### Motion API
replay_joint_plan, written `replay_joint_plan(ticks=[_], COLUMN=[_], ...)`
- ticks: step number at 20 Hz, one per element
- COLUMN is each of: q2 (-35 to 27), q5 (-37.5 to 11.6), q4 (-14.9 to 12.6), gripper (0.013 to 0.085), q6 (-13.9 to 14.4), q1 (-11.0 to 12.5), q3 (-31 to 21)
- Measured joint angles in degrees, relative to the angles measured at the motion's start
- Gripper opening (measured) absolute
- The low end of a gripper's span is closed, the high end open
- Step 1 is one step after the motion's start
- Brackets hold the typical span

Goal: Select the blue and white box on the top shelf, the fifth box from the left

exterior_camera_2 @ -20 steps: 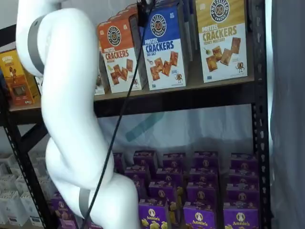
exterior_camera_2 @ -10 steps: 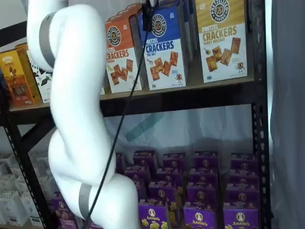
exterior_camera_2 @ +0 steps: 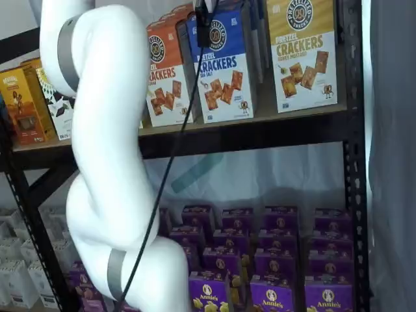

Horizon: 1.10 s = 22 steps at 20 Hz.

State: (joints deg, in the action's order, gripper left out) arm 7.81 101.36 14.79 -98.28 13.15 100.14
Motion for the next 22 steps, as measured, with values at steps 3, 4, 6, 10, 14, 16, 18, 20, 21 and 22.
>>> replay_joint_plan(ticks=[3,4,6,10,14,16,18,20,21,22], q2=[0.1,0.1,0.0,0.0,0.3,0.4,0.4,0.5,0.6,0.7], q5=[0.0,0.0,0.1,0.2,-0.2,-0.2,-0.2,-0.3,-0.4,-0.6], q4=[0.3,0.4,0.5,0.4,0.0,0.0,0.0,0.0,-0.1,-0.2], gripper=[0.0850,0.0850,0.0850,0.0810,0.0730,0.0690,0.0690,0.0690,0.0690,0.0650], q6=[0.0,0.0,0.0,0.0,0.0,0.0,0.0,0.0,0.0,0.0], q1=[0.1,0.2,0.3,0.3,0.1,0.1,0.1,0.1,0.1,0.1], q3=[-0.1,0.0,0.2,0.5,0.1,0.1,0.1,0.0,-0.1,-0.3])
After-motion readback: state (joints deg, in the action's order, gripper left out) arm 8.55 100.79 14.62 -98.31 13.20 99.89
